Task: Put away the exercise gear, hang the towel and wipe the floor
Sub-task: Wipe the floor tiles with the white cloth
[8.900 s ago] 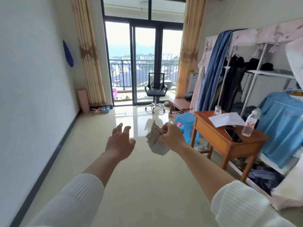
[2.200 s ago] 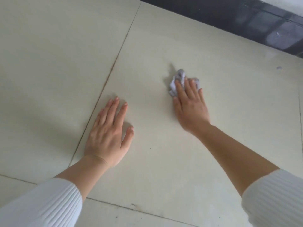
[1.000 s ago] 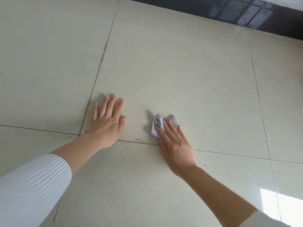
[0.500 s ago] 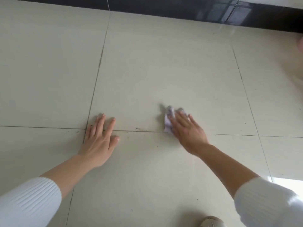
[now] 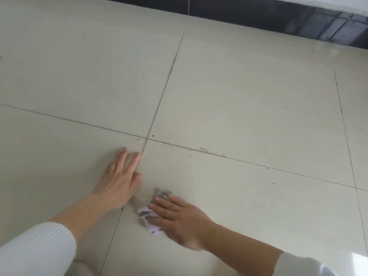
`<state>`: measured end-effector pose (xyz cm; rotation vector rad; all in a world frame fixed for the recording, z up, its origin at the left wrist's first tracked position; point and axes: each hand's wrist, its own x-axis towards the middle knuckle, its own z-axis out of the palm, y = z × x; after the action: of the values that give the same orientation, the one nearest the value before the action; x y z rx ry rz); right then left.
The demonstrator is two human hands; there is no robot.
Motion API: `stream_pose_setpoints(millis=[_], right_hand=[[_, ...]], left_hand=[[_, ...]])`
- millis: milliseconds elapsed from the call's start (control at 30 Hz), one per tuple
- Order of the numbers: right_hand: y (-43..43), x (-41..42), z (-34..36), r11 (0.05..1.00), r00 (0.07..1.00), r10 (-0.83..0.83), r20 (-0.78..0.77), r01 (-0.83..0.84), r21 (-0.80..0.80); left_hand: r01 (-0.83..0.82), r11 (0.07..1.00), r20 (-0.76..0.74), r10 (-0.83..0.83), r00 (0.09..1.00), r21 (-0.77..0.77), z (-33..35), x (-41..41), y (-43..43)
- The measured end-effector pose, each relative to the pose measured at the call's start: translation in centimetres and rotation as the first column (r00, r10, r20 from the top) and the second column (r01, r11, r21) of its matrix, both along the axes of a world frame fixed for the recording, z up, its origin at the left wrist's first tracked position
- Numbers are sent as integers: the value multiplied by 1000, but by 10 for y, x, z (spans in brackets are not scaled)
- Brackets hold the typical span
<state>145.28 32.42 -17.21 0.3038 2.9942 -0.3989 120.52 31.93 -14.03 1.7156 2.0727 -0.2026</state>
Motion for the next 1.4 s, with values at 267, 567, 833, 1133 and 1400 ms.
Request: stream_pose_setpoints(millis=[267, 567, 833, 1133, 1400], right_hand=[[122, 39, 8, 879, 887, -461, -22, 460, 125], [163, 33, 17, 353, 353, -935, 23, 935, -16], [50, -86, 4, 920, 919, -392, -28, 392, -24], [84, -54, -11, 996, 997, 42, -64, -37, 78], [237, -33, 15, 343, 343, -939, 11, 939, -22]], left_hand=[[-75, 997, -79, 75, 994, -7, 4, -21, 10], [-83, 997, -91, 82, 992, -7, -8, -39, 25], [-60, 989, -36, 65, 997, 137, -23, -58, 22], [-151, 963, -34, 162, 986, 222, -29, -57, 33], [-138, 958, 5, 142, 990, 250, -33, -65, 32]])
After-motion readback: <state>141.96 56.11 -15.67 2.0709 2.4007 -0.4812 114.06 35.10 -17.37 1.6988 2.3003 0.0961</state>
